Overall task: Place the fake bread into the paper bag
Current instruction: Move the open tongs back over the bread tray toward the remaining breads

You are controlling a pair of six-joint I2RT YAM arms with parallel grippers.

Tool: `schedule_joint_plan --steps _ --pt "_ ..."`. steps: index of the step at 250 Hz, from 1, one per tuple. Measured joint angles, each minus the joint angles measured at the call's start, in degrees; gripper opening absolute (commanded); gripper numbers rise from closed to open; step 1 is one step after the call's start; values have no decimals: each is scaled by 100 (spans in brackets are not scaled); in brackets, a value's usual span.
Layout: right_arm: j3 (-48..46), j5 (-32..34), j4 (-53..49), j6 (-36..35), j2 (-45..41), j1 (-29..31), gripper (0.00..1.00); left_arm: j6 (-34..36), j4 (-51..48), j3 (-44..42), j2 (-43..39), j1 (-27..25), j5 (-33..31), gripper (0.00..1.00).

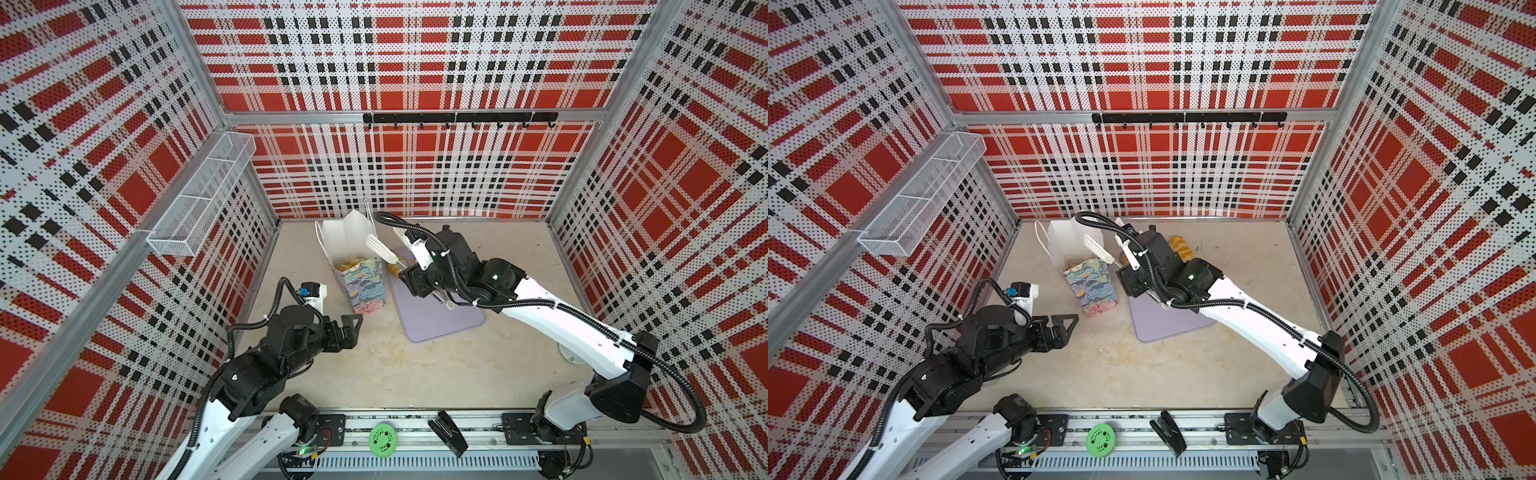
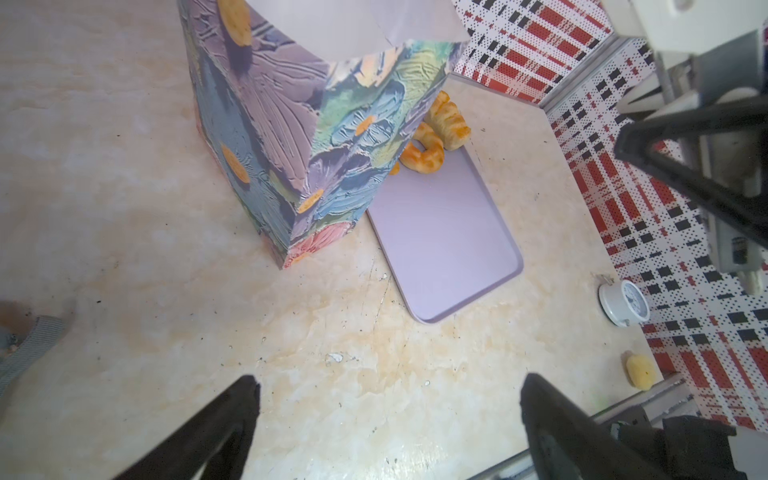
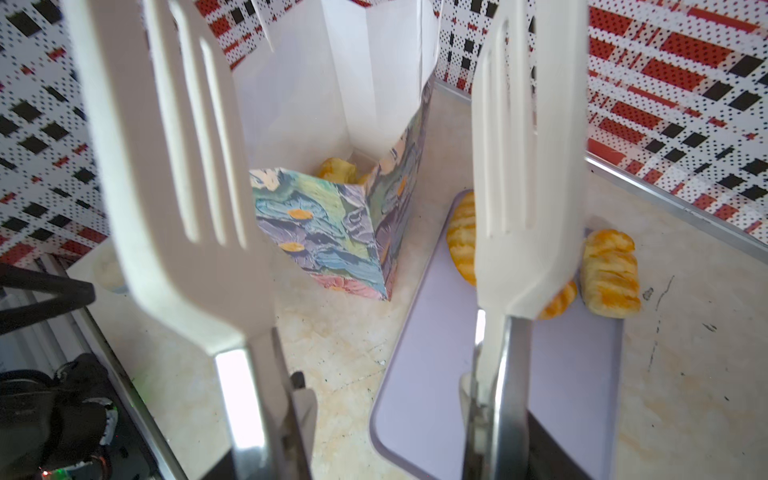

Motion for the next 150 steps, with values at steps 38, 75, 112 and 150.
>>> schedule_joint_plan --steps 38,75,112,150 --pt "-540 79 4 -11 -293 -129 65 -157 0 0 142 -686 -603 99" --pt "-1073 149 9 11 -721 -356 65 -317 28 0 356 -1231 -1202 99" --pt "-1539 184 44 81 -1152 -562 65 -439 175 0 562 -1504 -1543 99" --pt "-1976 201 44 136 -1458 -728 65 -522 391 -11 800 -1714 -1740 99"
